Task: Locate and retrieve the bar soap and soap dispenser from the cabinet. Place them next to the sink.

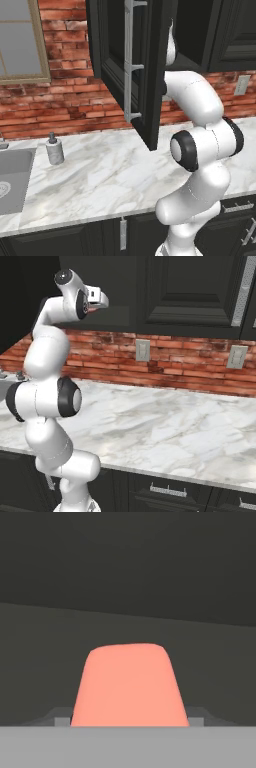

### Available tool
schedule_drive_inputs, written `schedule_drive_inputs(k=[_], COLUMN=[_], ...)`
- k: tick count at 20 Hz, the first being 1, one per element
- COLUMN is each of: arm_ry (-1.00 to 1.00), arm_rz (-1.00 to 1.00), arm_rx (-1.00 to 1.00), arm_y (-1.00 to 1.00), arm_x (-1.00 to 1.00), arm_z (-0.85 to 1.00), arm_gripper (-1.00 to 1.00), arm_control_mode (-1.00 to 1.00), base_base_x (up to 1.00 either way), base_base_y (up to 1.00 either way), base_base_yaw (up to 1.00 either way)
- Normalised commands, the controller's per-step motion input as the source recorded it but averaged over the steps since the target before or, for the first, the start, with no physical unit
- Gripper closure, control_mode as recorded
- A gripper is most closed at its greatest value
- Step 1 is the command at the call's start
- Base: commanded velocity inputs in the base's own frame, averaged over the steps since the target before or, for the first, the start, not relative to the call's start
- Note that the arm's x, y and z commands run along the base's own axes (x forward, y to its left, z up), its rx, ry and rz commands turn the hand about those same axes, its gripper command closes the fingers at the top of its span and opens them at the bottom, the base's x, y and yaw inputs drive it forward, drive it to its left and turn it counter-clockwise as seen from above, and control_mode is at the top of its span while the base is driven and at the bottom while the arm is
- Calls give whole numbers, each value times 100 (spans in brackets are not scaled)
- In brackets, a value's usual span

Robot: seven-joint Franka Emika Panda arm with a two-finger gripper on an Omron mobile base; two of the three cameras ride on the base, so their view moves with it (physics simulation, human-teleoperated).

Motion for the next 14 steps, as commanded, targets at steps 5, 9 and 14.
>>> schedule_drive_inputs(k=[5, 9, 14], arm_ry=[-6, -6, -4], arm_rz=[0, 0, 0], arm_rx=[0, 1, 1], arm_y=[0, -2, -4], arm_x=[-52, -67, -64], arm_z=[0, 5, 7], arm_gripper=[100, 100, 100], arm_control_mode=[-100, -100, -100], base_base_x=[0, 0, 0], base_base_y=[0, 0, 0], base_base_yaw=[0, 0, 0])
